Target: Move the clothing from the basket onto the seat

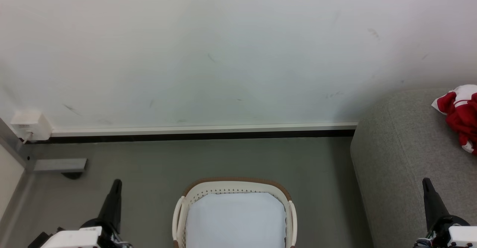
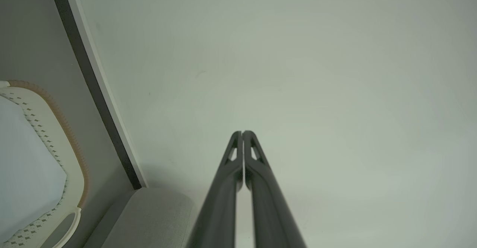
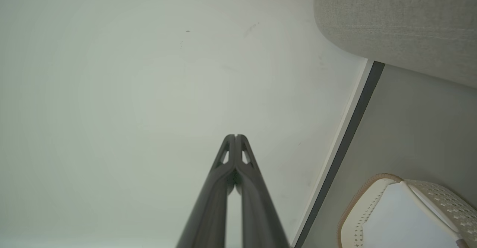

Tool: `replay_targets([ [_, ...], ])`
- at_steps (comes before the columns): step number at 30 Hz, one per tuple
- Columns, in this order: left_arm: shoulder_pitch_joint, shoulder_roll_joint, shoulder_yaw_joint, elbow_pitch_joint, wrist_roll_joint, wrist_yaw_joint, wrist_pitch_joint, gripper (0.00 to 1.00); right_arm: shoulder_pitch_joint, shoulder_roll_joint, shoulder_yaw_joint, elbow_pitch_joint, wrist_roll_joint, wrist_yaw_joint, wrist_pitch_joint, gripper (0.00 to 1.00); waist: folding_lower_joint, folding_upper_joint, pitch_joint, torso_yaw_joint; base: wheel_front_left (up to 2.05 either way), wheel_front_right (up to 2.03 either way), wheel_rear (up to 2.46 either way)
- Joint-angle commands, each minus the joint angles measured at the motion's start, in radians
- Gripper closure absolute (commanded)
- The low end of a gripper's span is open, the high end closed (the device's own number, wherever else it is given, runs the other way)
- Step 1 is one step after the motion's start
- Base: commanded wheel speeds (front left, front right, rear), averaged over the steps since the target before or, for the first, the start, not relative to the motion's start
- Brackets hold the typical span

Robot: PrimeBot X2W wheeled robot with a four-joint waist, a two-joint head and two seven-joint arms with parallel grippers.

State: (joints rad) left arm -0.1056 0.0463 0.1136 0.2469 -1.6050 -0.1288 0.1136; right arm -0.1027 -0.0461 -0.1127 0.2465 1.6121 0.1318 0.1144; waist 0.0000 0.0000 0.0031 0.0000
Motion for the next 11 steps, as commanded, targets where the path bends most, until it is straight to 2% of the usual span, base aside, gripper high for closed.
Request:
replay_targets([
  [1, -0.008, 0.007, 0.002, -0.003, -0.015, -0.004, 0.004, 1.0, -0.012, -0.008, -0.004, -0.004, 0.002, -0.002, 0.003, 1.0, 0.0, 0.0, 0.0, 0.0, 0.0, 0.0, 0.0],
  [11, -0.008, 0.007, 0.002, -0.003, -0.015, -0.004, 0.004, 1.0, -0.012, -0.008, -0.004, -0.004, 0.002, -0.002, 0.003, 1.0, 0.0, 0.0, 0.0, 0.0, 0.0, 0.0, 0.0],
])
